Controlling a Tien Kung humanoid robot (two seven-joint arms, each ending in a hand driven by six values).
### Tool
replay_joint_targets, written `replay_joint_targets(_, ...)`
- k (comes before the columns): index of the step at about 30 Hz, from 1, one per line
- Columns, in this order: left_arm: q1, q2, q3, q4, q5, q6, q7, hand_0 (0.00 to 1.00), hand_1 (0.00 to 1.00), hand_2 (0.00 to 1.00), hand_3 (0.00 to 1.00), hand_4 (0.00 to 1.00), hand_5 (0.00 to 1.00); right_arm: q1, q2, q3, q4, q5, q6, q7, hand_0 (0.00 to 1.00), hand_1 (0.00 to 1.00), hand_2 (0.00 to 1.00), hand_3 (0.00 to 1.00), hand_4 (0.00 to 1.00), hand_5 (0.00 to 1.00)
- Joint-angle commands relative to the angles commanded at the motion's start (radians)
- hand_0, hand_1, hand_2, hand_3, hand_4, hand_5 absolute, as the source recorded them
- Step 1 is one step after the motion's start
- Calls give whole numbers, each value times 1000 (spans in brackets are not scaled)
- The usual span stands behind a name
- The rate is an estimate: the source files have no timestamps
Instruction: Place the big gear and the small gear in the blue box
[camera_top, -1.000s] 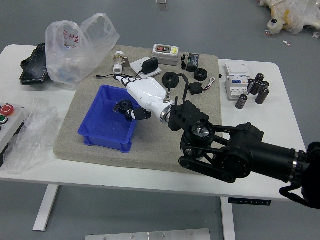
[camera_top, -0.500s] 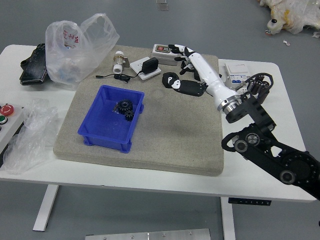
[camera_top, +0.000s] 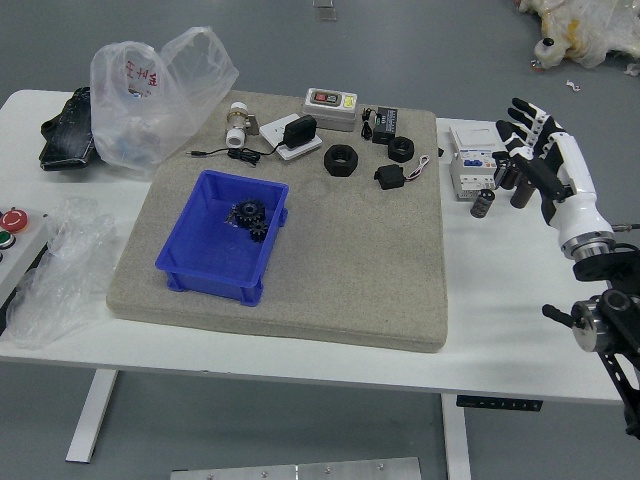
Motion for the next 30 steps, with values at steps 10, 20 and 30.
replay_joint_targets(10,9,-2,12,0,-19,3,2,599,446,506,642,665,199,-48,-33,224,4,101,40,28,567,855,867,843,807,512)
replay_joint_targets(20,9,13,36,3,-43,5,-12,601,460,509,642,666,199,-61,-14,260,-17,127,101,41,591,827,849,851,824,544)
replay_joint_targets(30,20,12,47,4,-52,3,-19,601,462,510,642,666,200,-17,2,169,2,113,108,30,598,802,828,851,818,538)
